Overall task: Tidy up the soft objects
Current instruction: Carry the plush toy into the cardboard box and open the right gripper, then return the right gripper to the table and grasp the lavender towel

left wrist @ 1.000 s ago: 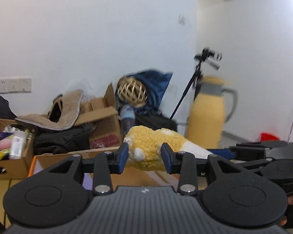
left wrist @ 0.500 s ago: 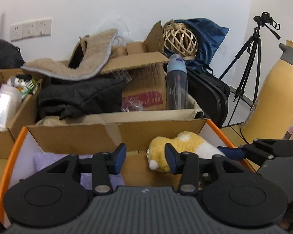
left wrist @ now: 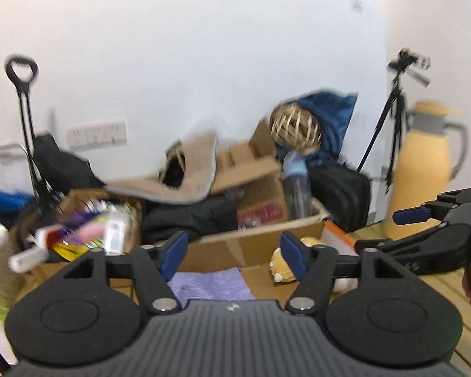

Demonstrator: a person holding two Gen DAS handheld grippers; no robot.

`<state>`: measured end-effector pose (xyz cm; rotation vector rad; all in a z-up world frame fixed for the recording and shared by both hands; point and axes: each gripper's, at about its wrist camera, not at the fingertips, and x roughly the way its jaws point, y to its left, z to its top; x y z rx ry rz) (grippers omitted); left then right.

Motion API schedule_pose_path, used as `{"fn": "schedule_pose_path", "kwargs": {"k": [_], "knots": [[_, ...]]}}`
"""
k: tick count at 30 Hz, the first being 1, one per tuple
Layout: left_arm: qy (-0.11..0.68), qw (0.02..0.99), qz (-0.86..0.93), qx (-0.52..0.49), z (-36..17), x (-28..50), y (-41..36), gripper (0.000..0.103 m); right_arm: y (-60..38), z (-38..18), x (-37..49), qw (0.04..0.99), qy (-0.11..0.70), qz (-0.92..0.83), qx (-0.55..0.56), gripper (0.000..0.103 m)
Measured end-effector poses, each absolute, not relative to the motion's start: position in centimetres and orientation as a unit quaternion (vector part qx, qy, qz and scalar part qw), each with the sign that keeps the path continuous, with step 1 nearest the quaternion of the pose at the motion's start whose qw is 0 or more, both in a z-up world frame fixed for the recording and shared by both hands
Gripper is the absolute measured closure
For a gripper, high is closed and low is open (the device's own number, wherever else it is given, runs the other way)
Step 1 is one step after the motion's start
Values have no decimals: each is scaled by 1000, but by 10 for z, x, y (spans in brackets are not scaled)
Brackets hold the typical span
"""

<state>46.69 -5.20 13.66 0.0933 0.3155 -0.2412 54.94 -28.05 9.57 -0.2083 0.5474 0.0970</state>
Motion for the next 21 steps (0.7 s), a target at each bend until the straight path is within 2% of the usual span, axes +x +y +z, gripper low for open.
{"fn": "schedule_pose_path", "kwargs": {"k": [4,8,13,21], "knots": [[98,986,-126,55,156,388,-38,15,-298,129,470,969,231,58,-67,20],[73,985,-128,89,152,318,-38,12,-309,138,388,979,189,74,-28,20],[43,986,-132,87,130,237,-34,1,-314,131,304,984,159,84,7,20],[53,989,-119,73,91,127,-28,0,-293,94,181,983,146,109,16,14]]}}
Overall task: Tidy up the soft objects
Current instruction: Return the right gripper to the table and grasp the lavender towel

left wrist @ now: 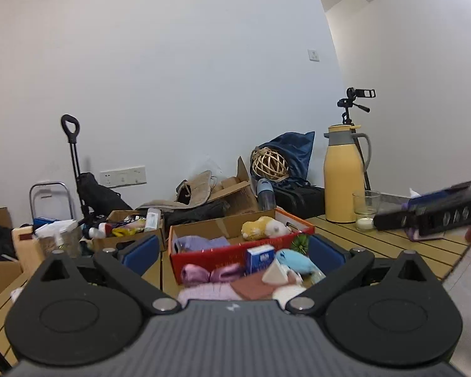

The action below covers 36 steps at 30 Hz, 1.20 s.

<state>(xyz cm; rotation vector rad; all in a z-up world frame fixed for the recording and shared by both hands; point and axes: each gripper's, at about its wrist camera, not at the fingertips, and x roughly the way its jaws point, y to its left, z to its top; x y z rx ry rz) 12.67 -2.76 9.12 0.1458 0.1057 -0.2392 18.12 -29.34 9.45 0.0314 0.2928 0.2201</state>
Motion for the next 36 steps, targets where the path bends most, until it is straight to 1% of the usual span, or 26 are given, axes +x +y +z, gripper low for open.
{"fn": "schedule_pose_path", "kwargs": {"k": [5,8,12,20,28,31,33,34,35,36], "knots": [[81,990,-102,55,76,88,-16,0,-274,76,136,983,150,105,2,14],[81,990,-98,61,73,69,-12,0,-270,65,112,981,155,117,15,14],[76,990,-111,54,73,57,-14,0,-260,59,94,976,167,136,-7,13],[77,988,-121,52,77,82,-25,0,-259,52,96,976,168,136,0,13],[122,987,-94,42,52,150,-10,0,-271,27,127,973,200,108,27,14],[158,984,-83,21,41,187,6,0,-266,20,148,971,204,116,33,14],[184,981,-69,4,33,215,16,0,-260,17,169,968,211,129,45,19],[190,980,-66,-5,31,227,21,3,-256,16,180,966,215,138,49,26],[197,978,-65,-15,29,238,26,5,-250,16,193,963,217,149,53,30],[202,977,-64,-28,27,249,32,12,-244,15,209,960,220,160,59,37]]}}
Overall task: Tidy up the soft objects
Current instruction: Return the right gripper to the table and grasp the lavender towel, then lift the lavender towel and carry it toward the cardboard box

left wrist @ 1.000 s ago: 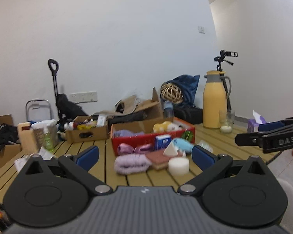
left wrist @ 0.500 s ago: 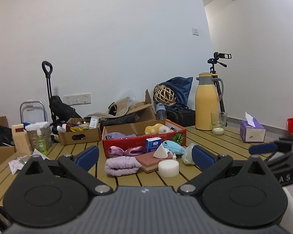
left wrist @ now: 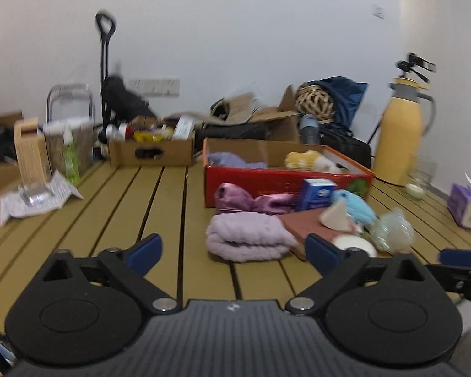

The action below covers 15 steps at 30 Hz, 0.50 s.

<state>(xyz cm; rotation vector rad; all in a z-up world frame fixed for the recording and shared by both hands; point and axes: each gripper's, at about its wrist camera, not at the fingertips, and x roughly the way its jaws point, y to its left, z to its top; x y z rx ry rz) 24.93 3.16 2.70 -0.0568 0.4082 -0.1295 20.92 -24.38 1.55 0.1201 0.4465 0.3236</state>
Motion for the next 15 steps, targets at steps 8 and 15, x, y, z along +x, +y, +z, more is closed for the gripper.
{"fn": "schedule_pose_path", "kwargs": {"k": [8,15], "knots": [[260,953,-58,-146,5,343,65,29,-181,4,329,941,249,214,83,70],[304,925,-100,-206,-17,363,76,72,-145,-19,387,930,292,214,62,75]]}}
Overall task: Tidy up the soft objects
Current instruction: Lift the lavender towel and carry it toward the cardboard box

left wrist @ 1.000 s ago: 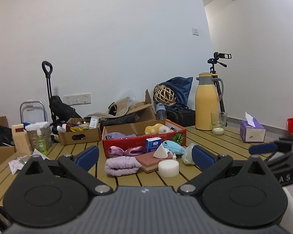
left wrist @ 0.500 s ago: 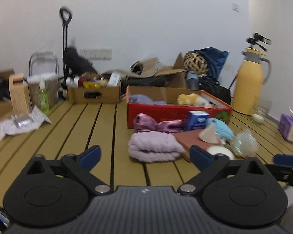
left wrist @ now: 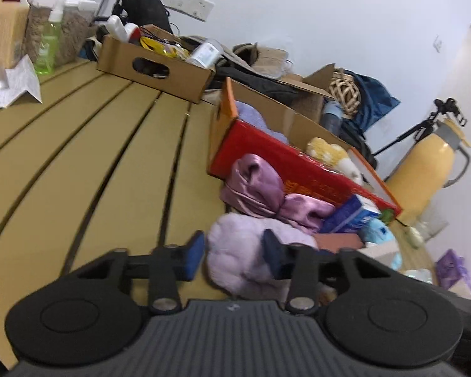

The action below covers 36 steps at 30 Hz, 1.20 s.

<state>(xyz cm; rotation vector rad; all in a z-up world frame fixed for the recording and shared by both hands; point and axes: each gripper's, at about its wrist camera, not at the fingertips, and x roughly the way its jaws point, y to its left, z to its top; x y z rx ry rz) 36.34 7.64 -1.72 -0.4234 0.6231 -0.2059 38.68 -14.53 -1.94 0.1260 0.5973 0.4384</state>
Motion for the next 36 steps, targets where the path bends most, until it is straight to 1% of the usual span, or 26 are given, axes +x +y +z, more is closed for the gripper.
{"fn": "schedule_pose_path", "kwargs": {"k": [3,7,8,11,12,13,15,17,19,22,24,28,36], "knots": [[298,930,-94,-194,-17,352,74,76,-139,-23,390,928,297,220,41,74],[303,925,-91,-211,-20,353,80,76,-144,-24,399,917,312,242,59,66],[303,924,-92,-213,-21,354,80,76,-145,-24,401,915,314,245,64,66],[302,925,-94,-212,-22,353,79,73,-145,-24,408,912,319,248,69,64],[302,924,-95,-213,-22,352,80,70,-144,-24,408,912,319,248,69,64],[303,924,-94,-215,-22,351,81,68,-144,-24,408,912,319,248,70,64],[306,920,-98,-223,-23,350,83,68,-143,-24,407,911,320,250,69,64],[309,916,-107,-233,-25,348,85,68,-142,-24,405,911,321,250,62,67],[307,915,-113,-236,-24,343,84,76,-141,-23,403,911,321,253,55,79],[297,922,-102,-225,-17,330,78,78,-139,-20,395,915,311,251,53,87],[292,925,-111,-218,-10,314,72,79,-138,-13,381,918,304,252,47,88],[264,934,-137,-199,10,277,61,79,-148,10,339,931,263,251,33,88],[232,944,-158,-174,43,250,33,78,-187,40,285,945,210,244,66,88]]}}
